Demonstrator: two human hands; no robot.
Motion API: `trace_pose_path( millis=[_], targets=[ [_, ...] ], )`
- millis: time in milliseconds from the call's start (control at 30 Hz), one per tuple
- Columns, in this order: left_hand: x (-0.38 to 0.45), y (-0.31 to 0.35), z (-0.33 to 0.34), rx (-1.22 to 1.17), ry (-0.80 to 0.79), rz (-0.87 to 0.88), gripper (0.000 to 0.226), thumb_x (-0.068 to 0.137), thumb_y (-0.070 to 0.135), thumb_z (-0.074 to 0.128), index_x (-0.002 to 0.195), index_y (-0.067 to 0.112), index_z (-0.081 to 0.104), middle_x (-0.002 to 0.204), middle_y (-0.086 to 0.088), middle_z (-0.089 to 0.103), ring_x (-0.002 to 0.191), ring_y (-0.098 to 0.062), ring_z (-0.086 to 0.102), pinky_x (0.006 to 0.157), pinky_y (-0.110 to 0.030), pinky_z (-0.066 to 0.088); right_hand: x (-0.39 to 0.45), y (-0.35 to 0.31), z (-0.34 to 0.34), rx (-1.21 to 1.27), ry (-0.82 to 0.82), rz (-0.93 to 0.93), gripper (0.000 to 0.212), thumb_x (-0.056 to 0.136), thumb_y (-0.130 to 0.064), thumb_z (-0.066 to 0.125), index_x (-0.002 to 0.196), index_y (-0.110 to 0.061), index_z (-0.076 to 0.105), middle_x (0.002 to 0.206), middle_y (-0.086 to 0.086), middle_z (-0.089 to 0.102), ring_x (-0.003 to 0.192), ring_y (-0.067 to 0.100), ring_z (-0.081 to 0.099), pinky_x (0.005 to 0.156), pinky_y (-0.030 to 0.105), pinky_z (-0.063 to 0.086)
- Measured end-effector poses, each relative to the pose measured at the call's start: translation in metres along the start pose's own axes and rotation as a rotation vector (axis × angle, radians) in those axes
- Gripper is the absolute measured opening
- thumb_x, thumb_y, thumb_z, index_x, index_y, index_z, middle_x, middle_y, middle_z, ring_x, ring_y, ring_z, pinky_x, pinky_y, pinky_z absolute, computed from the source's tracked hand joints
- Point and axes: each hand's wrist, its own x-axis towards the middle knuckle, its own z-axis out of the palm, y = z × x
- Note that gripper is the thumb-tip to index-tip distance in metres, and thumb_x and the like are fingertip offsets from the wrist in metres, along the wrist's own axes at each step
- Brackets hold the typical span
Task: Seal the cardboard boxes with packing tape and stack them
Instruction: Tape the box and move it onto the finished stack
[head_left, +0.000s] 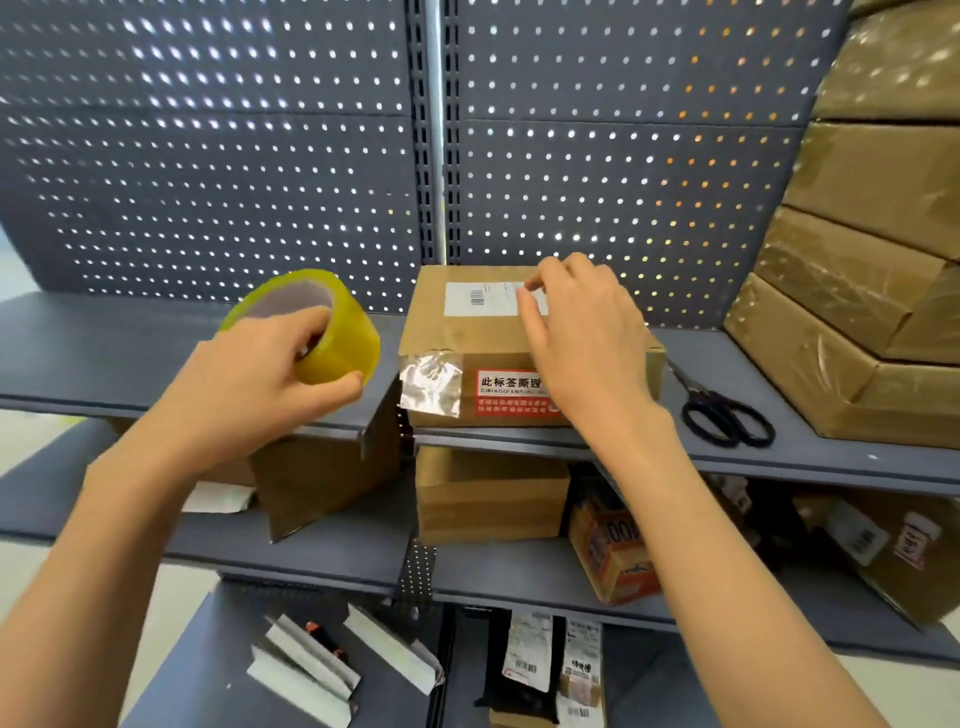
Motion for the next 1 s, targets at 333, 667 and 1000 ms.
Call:
trace_pose_path(
  millis=[333, 667, 1000],
  targets=[
    [0.019, -0.160, -0.011, 0.230, -0.141, -0.073, 0.037, 0.084, 0.041, 0.063, 0.106, 0.011, 0.056, 0.090, -0.007, 0.064, 0.084, -0.030, 0.056, 0.060, -0.034, 0.033, 0.030, -0.143, 0.054, 0.023, -0.079, -0.019, 0.026, 0.101, -0.027, 0.039, 0.112, -0.012, 0.056, 0.111, 0.005, 0.056, 0.104, 0.024, 0.050, 0.082, 0.030, 0.034],
    [0.041, -0.221, 0.012, 0.287, -0.244, 0.075, 0.051, 0.092, 0.036, 0.057, 0.135, 0.013, 0.043, 0.123, -0.013, 0.061, 0.111, -0.033, 0.055, 0.082, -0.036, 0.037, 0.031, -0.196, 0.099, -0.064, -0.236, 0.089, 0.028, 0.102, -0.028, 0.037, 0.117, -0.012, 0.054, 0.116, 0.006, 0.055, 0.109, 0.024, 0.049, 0.086, 0.031, 0.036],
    [0.057, -0.223, 0.048, 0.144, -0.163, 0.227, 0.046, 0.083, 0.022, 0.066, 0.123, 0.003, 0.054, 0.117, -0.019, 0.061, 0.109, -0.039, 0.052, 0.092, -0.042, 0.038, 0.026, -0.186, 0.104, -0.101, -0.237, 0.103, 0.028, 0.101, -0.030, 0.038, 0.117, -0.014, 0.055, 0.114, 0.003, 0.056, 0.106, 0.022, 0.050, 0.084, 0.030, 0.036]
  ],
)
